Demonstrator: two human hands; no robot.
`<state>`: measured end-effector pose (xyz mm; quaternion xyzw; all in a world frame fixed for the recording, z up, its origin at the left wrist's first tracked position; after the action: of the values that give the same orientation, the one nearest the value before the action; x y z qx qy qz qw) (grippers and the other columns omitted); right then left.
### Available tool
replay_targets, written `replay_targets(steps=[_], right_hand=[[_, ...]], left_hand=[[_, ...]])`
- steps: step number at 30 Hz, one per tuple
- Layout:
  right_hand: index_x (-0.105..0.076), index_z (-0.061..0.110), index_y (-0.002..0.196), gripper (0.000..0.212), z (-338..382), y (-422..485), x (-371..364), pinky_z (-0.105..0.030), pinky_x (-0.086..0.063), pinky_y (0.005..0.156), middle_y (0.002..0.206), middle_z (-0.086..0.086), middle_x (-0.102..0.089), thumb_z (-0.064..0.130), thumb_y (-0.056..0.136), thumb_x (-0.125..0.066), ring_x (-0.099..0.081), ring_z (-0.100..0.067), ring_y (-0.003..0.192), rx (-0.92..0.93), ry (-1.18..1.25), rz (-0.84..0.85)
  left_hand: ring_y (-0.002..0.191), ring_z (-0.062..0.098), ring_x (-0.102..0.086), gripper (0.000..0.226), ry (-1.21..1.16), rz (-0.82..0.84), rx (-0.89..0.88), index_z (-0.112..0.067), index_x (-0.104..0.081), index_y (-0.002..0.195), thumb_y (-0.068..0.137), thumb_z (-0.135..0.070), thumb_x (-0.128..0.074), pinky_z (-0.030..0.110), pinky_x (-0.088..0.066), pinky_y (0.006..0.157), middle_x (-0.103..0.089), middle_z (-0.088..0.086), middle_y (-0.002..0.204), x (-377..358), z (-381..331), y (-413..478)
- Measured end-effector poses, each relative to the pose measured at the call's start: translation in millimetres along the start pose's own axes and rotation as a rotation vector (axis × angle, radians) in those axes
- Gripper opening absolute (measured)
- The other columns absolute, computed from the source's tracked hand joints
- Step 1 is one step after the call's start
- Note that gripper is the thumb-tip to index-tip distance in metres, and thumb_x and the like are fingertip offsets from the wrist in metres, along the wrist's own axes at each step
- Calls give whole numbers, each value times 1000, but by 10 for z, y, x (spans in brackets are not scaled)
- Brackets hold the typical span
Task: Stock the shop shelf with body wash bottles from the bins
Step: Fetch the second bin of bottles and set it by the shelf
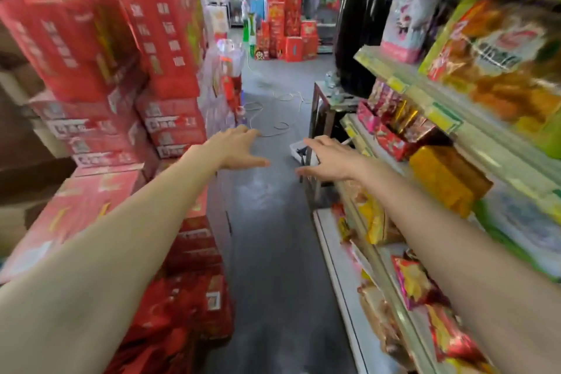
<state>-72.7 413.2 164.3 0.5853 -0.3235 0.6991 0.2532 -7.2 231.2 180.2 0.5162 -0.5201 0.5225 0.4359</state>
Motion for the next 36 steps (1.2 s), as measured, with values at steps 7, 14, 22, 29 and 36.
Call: replay_targets(steps=[7, 14, 22, 29, 36], right_hand=[[-11, 22, 153, 90, -402, 1306, 571, -41, -27, 111, 157, -7, -20, 68, 85, -47, -22, -27, 143, 48, -60, -20], [-28, 13, 146, 87, -240, 2937, 572, -42, -27, 110, 150, -11, -32, 70, 83, -46, -30, -30, 138, 164, -255, 15], [-23, 14, 149, 86, -282, 4619, 890, -41, -24, 111, 153, -9, -28, 67, 85, -47, -27, -28, 140, 117, -231, 42], [-23, 19, 149, 81, -528, 5695, 1274, -40, -22, 112, 154, -7, -26, 63, 87, -49, -27, -27, 140, 79, -187, -11], [-25, 20, 148, 79, -977, 6809, 1190, -42, -28, 107, 147, -9, -35, 62, 86, -50, -35, -28, 134, 71, -206, 28]], left_hand=[[133, 29, -38, 80, -42, -78, 55, -22, -30, 147, 83, -64, -55, 45, -36, 106, -37, 9, 145, 260, 489, 1052], [133, 28, -38, 77, -13, -39, 140, -20, -30, 146, 86, -61, -53, 41, -35, 105, -39, 9, 146, 285, 1434, 2196], [137, 26, -33, 79, 30, -21, 61, -19, -24, 150, 88, -60, -51, 39, -32, 110, -35, 9, 150, 623, 2407, 3661], [131, 27, -43, 72, -26, -1, 37, -16, -38, 141, 86, -61, -53, 41, -40, 102, -40, 7, 147, 698, 2799, 4799], [123, 32, -49, 72, -44, 66, 40, -22, -40, 138, 80, -63, -53, 43, -44, 97, -43, 12, 142, 443, 3055, 6034]])
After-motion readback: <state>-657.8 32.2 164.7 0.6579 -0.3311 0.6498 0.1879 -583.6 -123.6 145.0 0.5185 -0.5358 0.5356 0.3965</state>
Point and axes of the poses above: each hand's wrist, its own y-axis towards the middle knuckle, its own x-axis out of the back of the hand, z = x × y, the point moved 6 cm from there along y, towards the middle knuckle
